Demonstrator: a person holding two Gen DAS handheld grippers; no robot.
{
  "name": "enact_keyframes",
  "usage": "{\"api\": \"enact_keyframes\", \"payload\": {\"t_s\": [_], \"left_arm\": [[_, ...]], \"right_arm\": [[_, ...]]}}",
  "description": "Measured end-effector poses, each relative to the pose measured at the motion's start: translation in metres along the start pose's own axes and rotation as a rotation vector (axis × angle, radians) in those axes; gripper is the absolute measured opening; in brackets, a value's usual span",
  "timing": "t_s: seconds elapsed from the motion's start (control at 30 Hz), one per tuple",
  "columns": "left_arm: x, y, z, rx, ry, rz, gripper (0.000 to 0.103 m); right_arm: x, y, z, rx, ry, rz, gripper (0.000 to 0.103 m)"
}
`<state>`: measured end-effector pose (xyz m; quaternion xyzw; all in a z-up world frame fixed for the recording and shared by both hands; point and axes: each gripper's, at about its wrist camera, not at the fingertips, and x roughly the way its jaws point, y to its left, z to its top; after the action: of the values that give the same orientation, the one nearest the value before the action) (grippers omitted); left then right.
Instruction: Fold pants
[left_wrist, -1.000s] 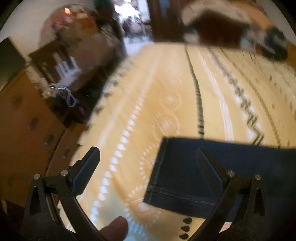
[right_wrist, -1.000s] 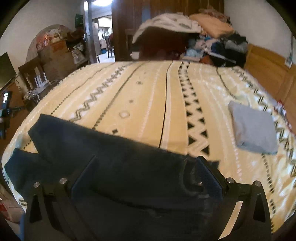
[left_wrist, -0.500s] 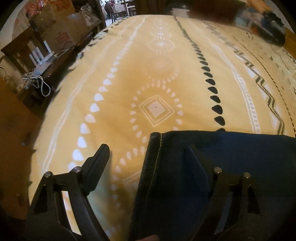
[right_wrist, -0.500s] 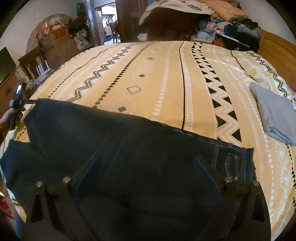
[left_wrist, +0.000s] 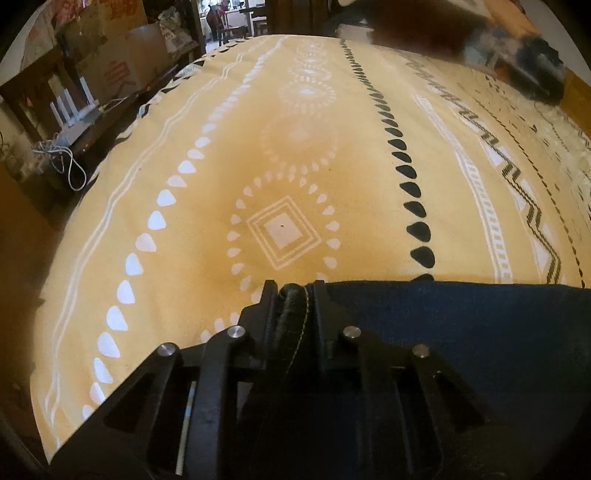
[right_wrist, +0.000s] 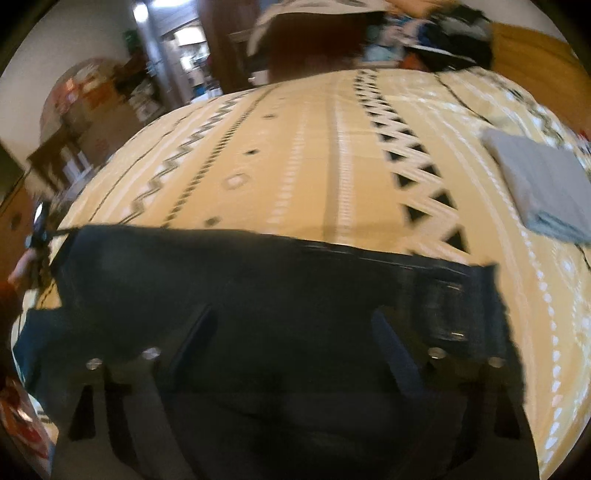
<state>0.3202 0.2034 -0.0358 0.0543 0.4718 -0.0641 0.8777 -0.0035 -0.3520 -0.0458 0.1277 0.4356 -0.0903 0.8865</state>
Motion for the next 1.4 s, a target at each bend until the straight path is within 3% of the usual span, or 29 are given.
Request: {"api": "enact_keyframes", "payload": {"t_s": [0.2, 0.43, 0.6, 0.67, 0.7, 0.73, 0.77, 0.8, 0.97, 1.13, 1.27, 1.4], "left_arm": [[0.005, 0.000, 0.005, 0.034, -0.008, 0.040, 0.018], [0.005, -0.007, 0.004, 0.041, -0.002, 0.082, 0.017], [0.004, -0.010, 0.002, 0.038, 0.003, 0.108, 0.017], [0.004, -0.013, 0.002, 0.042, 0.004, 0.123, 0.016], [0.003, -0.014, 0.003, 0.043, 0.003, 0.133, 0.016], [0.002, -0.016, 0.003, 0.042, 0.001, 0.140, 0.016], [0.001, -0.016, 0.002, 0.038, -0.003, 0.147, 0.015], [-0.002, -0.017, 0.002, 0.029, -0.015, 0.158, 0.015], [-0.036, -0.015, 0.006, -0.036, -0.099, 0.167, 0.014], [-0.129, -0.001, -0.003, -0.124, -0.279, 0.081, 0.014], [-0.203, 0.020, -0.035, -0.180, -0.397, 0.045, 0.014], [-0.257, 0.047, -0.109, -0.260, -0.459, 0.017, 0.014]], "right_arm": [[0.027, -0.106, 0.009, 0.041, 0.096, -0.161, 0.076], [0.069, -0.147, 0.034, -0.003, 0.157, -0.147, 0.077], [0.097, -0.161, 0.039, -0.008, 0.203, -0.082, 0.077], [0.100, -0.167, 0.042, 0.002, 0.196, -0.062, 0.072], [0.100, -0.167, 0.044, -0.004, 0.187, -0.036, 0.062], [0.099, -0.166, 0.044, -0.009, 0.183, -0.016, 0.031], [0.097, -0.162, 0.046, -0.019, 0.177, -0.007, 0.021], [0.092, -0.158, 0.047, -0.034, 0.160, -0.013, 0.011], [0.029, -0.155, 0.051, -0.008, 0.035, 0.073, 0.007], [-0.076, -0.138, 0.033, -0.051, -0.089, 0.151, 0.004], [-0.157, -0.119, -0.018, -0.116, -0.114, 0.178, 0.004], [-0.198, -0.114, -0.095, -0.129, -0.054, 0.175, 0.004]]}}
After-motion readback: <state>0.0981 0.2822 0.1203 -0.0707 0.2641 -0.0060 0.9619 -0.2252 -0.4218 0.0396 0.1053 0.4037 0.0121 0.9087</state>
